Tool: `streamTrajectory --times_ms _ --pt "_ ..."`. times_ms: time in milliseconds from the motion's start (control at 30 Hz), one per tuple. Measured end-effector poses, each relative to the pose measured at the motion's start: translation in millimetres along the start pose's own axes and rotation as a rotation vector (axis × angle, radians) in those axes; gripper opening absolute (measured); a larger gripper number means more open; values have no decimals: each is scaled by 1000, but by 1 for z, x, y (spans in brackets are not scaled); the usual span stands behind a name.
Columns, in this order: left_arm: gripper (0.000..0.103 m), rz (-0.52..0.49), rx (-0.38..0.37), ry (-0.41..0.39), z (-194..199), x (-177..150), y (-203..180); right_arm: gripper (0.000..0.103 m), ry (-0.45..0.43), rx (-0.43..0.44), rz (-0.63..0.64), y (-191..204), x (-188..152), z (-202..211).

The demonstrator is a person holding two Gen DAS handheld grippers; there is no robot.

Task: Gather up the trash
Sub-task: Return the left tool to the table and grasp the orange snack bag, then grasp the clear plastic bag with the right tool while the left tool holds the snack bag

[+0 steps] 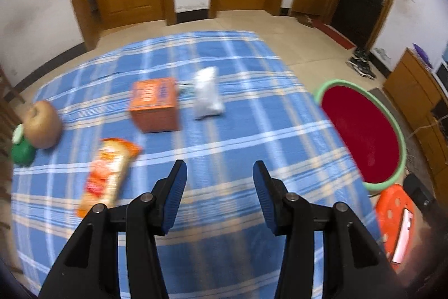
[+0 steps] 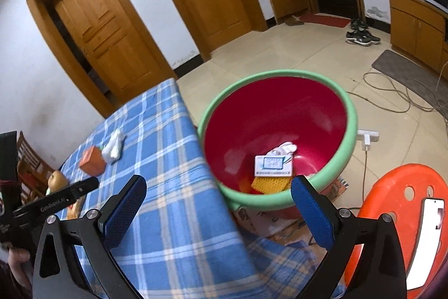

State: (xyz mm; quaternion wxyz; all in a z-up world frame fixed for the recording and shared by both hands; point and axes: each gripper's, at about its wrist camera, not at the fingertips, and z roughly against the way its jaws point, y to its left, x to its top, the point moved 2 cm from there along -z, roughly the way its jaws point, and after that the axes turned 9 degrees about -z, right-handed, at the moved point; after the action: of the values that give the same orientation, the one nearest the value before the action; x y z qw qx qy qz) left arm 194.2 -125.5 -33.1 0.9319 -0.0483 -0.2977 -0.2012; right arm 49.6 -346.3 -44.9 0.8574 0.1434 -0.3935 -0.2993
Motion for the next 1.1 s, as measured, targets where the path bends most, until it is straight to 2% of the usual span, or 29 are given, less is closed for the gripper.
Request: streamTrajectory --times_ms 133,267,367,467,533,667,800,867,1100 --pt "49 19 74 -20 4 -8 32 102 34 15 1 8 -7 -1" --pt "49 12 140 -16 -2 -15 58 102 17 -7 39 15 -8 14" --pt "49 31 159 12 -9 -21 74 102 -9 -32 53 16 -7 27" --pt "49 58 150 46 -19 -25 87 102 -5 -39 46 14 -6 34" --pt "49 49 170 53 -22 -28 90 102 9 -32 32 15 -6 34" --pt "49 49 155 78 -32 -34 94 102 22 -33 29 23 -10 35" --pt "49 54 134 56 -34 -36 98 102 32 -34 49 38 -14 33" --pt "44 62 108 39 -34 -38 100 102 40 -31 55 46 -15 31" --pt "41 84 85 4 -28 -42 104 102 61 -5 119 81 -20 15"
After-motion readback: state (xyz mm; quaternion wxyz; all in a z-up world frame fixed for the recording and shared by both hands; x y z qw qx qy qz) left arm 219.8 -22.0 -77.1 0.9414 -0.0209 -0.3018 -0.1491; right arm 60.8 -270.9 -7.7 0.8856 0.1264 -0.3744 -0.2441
